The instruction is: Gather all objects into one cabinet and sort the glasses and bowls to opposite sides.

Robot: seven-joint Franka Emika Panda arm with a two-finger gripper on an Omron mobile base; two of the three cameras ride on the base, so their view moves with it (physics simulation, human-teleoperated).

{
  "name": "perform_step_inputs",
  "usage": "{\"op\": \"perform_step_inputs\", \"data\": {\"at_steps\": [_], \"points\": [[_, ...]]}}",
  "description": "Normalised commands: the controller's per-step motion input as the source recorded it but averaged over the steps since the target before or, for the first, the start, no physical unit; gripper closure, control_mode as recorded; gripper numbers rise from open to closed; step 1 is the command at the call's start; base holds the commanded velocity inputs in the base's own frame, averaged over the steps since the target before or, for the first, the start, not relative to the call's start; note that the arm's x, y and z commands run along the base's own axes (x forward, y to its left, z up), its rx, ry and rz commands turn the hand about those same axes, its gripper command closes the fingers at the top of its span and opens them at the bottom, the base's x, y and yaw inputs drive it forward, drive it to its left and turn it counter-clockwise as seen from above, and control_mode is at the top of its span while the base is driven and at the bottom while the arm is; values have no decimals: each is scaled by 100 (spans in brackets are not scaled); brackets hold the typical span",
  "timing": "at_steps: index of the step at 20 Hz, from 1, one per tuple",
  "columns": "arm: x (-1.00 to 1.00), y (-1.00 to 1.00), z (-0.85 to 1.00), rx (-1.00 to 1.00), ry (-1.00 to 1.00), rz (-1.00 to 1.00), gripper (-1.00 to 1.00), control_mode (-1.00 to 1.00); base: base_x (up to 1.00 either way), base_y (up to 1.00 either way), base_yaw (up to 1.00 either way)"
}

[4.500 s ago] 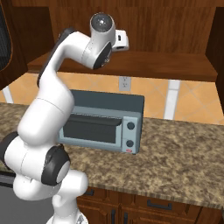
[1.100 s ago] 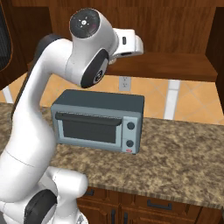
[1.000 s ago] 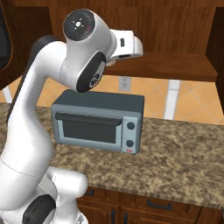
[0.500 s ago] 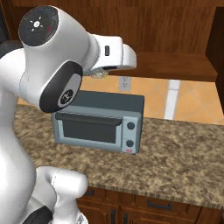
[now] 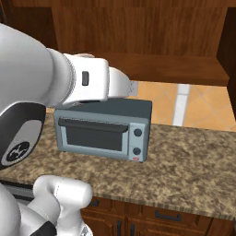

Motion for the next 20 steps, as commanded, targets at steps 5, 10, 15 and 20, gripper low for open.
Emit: {"op": "perform_step_inputs", "data": {"at_steps": [5, 10, 15, 20], "points": [[-20, 23, 0, -3, 0, 1, 100, -100, 0, 0, 0], [0, 1, 0, 0, 0, 0, 100, 100, -14, 0, 0], [0, 0, 0, 0, 0, 0, 100, 100, -100, 0, 0], [0, 0, 0, 0, 0, 0, 100, 100, -100, 4, 0]]}}
